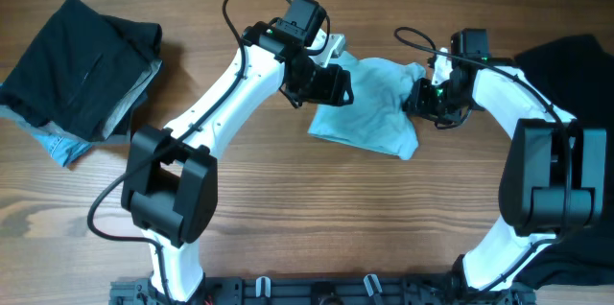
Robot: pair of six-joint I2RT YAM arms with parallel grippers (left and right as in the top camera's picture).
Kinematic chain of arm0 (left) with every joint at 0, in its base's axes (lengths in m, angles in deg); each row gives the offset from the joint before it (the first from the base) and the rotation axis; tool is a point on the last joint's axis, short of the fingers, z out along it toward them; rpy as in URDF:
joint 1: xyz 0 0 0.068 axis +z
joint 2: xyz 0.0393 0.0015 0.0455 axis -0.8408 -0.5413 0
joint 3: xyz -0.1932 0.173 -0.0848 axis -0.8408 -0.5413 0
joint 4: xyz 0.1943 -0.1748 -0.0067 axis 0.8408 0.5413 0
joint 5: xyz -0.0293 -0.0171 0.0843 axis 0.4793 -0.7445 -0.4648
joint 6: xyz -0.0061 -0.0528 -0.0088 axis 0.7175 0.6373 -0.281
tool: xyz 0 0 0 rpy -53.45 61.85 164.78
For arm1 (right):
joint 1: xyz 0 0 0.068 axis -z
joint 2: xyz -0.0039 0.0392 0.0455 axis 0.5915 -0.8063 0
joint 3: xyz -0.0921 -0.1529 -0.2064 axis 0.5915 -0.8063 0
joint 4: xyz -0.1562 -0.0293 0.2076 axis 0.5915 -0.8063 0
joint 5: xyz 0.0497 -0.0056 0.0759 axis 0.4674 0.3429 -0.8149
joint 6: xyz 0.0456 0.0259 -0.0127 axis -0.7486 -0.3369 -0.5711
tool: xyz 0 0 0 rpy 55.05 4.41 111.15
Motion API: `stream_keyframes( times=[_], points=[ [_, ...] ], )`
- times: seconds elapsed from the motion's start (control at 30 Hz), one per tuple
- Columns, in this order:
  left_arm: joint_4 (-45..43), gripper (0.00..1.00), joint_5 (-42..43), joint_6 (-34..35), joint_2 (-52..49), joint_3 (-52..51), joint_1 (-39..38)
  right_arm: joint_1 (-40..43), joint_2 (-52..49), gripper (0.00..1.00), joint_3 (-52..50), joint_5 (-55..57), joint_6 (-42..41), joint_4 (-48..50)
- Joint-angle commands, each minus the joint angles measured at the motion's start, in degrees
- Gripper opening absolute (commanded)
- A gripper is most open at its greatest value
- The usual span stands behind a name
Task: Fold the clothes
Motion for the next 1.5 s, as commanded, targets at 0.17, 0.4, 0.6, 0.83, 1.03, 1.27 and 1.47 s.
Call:
stream_keyframes(
  times=[0.17,0.4,0.6,0.83,1.03,1.27,1.47],
  points=[
    [-5.2,1.00,-4.7,-0.3,-8.1,0.0,4.0,-0.1,3.0,0.61,0.0,-0.9,-0.1,-2.3],
    [-9.8,1.00,6.9,-0.6,-15.0,0.0,8.0,-0.1,3.0,0.61,0.0,0.3,-0.5,-2.2],
    [-10.4,0.75,12.9,-0.6,-20.7,0.0,5.4,-0.1,3.0,0.60,0.0,0.3,-0.6,-2.4],
    [-9.9,0.04,14.7,-2.2,-20.8,0.3,4.2,-0.1,3.0,0.59,0.0,0.3,-0.6,-2.3],
    [6.6,0.04,10.6,-2.3,-13.7,14.9,14.8,-0.1,3.0,0.59,0.0,-4.3,-0.7,-1.9],
    [10.7,0.04,10.0,-2.2,-8.0,23.8,30.0,-0.1,3.0,0.57,0.0,-6.3,-3.7,-3.0],
    [12.0,0.04,10.0,-2.8,-2.3,24.8,49.4,-0.1,3.0,0.56,0.0,-6.5,-5.2,-4.6]
  ],
)
